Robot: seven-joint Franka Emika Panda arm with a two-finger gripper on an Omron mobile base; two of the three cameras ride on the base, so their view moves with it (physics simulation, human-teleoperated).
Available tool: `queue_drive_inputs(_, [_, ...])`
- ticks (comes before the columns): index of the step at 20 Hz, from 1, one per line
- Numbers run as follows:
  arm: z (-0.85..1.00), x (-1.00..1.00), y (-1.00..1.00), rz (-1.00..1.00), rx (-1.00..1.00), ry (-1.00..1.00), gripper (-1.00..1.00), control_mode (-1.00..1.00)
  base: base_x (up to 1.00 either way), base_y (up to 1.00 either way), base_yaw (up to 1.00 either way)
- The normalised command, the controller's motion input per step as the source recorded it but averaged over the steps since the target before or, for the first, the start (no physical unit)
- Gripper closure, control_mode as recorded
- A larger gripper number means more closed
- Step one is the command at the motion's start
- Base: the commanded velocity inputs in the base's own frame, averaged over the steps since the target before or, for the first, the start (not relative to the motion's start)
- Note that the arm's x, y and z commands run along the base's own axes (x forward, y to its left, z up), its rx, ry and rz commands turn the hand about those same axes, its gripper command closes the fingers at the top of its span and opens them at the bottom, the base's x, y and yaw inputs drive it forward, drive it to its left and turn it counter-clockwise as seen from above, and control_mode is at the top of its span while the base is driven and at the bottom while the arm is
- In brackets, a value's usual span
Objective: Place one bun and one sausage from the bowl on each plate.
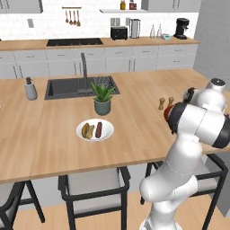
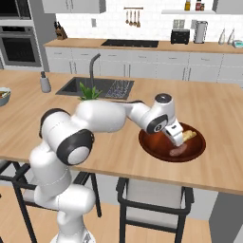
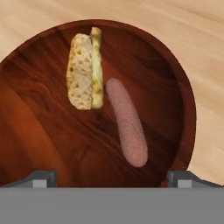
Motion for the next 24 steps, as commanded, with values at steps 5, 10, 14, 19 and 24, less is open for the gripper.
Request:
queue_drive_inputs(5, [-0.29,0.31,-0.19,0.00,0.00,0.04,-1.00,-1.00,0.00,0.00,0.00])
queue_drive_inputs(10, [-0.22,0.29,-0.24,0.00,0.00,0.00,-1.00,-1.00,0.00,0.00,0.00])
queue_drive_inputs(14, [-0.28,0.36,-0.21,0.00,0.00,0.01,-1.00,-1.00,0.00,0.00,0.00])
queue_drive_inputs(19, [-0.26,0.37,-0.09,0.00,0.00,0.00,-1.00,-1.00,0.00,0.00,0.00])
queue_drive_inputs(24, [-0.30,0.47,0.00,0.00,0.00,0.01,-1.00,-1.00,0.00,0.00,0.00])
